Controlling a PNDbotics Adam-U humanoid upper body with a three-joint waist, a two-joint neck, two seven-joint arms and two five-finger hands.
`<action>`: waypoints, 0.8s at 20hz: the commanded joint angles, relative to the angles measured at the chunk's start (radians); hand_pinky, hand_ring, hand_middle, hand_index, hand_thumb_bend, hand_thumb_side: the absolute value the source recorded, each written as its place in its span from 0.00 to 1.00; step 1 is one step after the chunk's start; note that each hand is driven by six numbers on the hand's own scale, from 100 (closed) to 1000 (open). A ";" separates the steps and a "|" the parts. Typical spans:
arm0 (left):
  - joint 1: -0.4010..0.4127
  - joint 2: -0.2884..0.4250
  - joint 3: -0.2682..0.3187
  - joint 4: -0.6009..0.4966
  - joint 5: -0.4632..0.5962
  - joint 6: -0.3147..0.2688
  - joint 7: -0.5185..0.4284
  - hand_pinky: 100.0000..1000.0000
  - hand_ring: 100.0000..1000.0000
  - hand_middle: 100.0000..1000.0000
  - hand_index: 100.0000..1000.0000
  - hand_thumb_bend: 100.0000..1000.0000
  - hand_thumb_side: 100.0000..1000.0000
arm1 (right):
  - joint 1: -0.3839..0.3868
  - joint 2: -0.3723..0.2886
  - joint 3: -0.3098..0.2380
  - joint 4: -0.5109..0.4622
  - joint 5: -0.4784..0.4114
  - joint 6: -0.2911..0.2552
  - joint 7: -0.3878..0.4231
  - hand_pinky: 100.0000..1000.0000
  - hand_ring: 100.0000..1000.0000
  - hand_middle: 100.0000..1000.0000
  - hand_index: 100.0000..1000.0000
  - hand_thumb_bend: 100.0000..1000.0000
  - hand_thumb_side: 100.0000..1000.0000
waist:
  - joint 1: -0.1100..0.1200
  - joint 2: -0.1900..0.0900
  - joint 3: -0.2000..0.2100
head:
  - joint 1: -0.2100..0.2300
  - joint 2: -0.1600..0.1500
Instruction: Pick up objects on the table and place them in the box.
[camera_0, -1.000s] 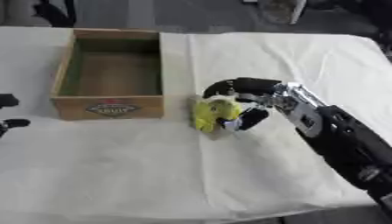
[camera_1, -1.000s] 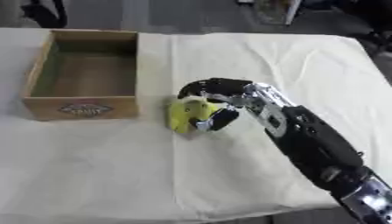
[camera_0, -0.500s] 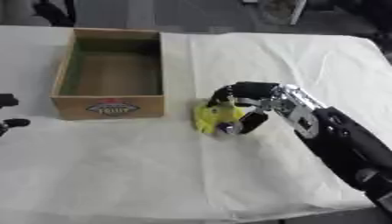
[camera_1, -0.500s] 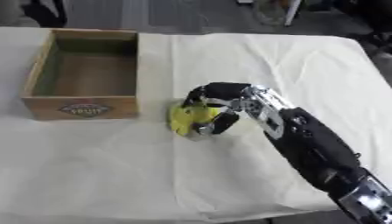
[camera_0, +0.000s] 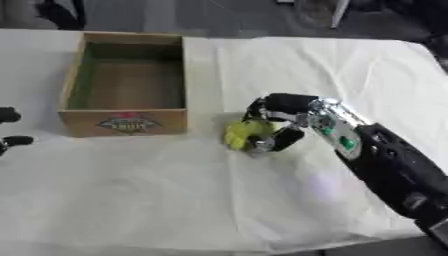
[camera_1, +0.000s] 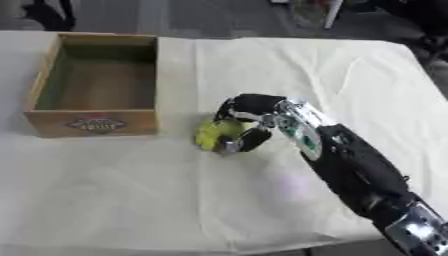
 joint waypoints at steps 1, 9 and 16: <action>-0.015 0.004 -0.002 -0.017 0.005 -0.001 -0.001 0.59 0.90 0.59 0.67 0.10 0.59 | -0.008 -0.022 -0.014 -0.004 0.005 0.018 -0.045 0.25 0.40 0.42 0.58 0.00 0.32 | 0.004 -0.013 -0.003 | -0.004 -0.007; -0.014 0.005 -0.001 -0.017 0.006 -0.001 0.000 0.59 0.90 0.59 0.67 0.10 0.59 | 0.003 -0.040 -0.019 -0.060 -0.056 0.040 -0.135 0.06 0.27 0.31 0.47 0.00 0.23 | 0.002 -0.016 -0.005 | -0.004 -0.006; -0.012 0.006 -0.002 -0.017 0.006 -0.001 -0.001 0.59 0.90 0.59 0.67 0.10 0.59 | -0.026 -0.087 -0.031 -0.206 -0.178 0.065 -0.136 0.05 0.26 0.29 0.46 0.00 0.19 | -0.001 -0.020 -0.001 | -0.003 -0.007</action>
